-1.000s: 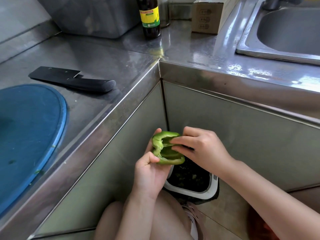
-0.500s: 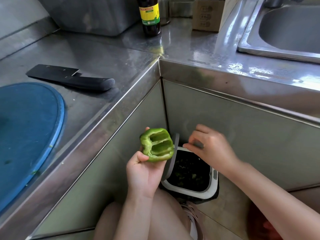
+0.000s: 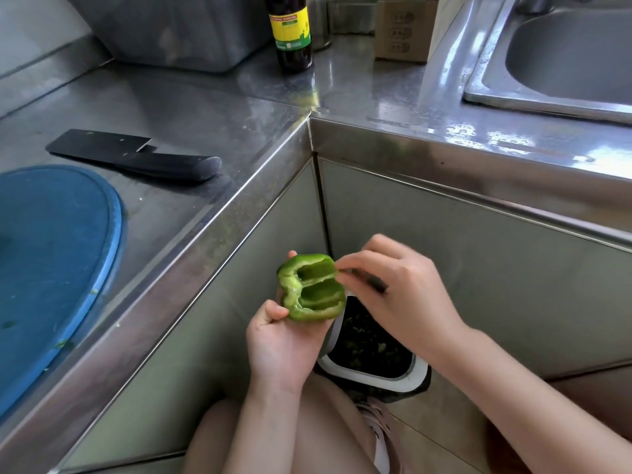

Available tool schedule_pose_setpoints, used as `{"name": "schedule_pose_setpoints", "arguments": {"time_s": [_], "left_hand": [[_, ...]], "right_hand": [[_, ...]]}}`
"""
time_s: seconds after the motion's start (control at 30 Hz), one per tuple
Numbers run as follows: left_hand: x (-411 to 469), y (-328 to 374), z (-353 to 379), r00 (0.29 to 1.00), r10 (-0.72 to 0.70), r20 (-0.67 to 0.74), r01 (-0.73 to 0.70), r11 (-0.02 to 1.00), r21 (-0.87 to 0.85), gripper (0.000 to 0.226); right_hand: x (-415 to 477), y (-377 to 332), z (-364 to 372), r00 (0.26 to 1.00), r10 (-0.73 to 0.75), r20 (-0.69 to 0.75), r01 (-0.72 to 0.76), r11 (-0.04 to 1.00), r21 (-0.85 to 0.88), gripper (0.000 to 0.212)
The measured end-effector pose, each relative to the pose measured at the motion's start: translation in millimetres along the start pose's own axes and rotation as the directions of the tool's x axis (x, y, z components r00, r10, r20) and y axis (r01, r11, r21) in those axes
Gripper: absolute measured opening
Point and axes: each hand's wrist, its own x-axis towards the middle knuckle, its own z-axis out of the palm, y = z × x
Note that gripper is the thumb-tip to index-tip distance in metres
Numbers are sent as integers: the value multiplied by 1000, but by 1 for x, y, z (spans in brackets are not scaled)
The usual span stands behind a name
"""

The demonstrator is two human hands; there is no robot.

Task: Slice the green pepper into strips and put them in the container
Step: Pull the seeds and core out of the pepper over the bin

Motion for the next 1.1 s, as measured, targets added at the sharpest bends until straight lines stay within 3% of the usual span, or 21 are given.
{"name": "schedule_pose_setpoints", "arguments": {"time_s": [0.2,0.37,0.5,0.57,0.6,0.67,0.83,0.97,1.03,1.1], "left_hand": [[1,1,-11,998,-57,38,57,998,11,73],[0,4,-28,979,-171,111,172,985,0,65],[1,6,-26,987,-151,62,149,988,35,64],[1,3,-25,997,-59,-59,62,996,58,71],[1,3,-25,998,-24,-51,26,999,29,73],[0,3,-21,994,-48,98,57,994,-94,67],[-1,5,-25,978,-158,137,166,985,-47,64],[2,2,-19,1000,-19,8,20,998,-60,72],[2,2,-17,991,-69,116,81,991,-103,66],[0,3,-22,990,-119,75,124,989,-76,65]], "right_hand": [[0,-32,18,943,271,193,-265,963,-56,23],[6,-41,26,907,334,255,-320,942,-97,29],[10,-41,32,883,398,249,-390,917,-84,28],[11,-40,37,884,403,236,-392,915,-96,27],[12,-39,39,887,400,230,-388,916,-99,26],[13,-38,40,892,391,226,-379,920,-95,24],[9,-36,42,931,337,137,-326,940,-95,13],[6,-36,46,955,295,22,-291,949,-119,9],[4,-37,41,950,310,43,-305,947,-96,10],[4,-37,33,924,359,131,-349,933,-89,10]]}}
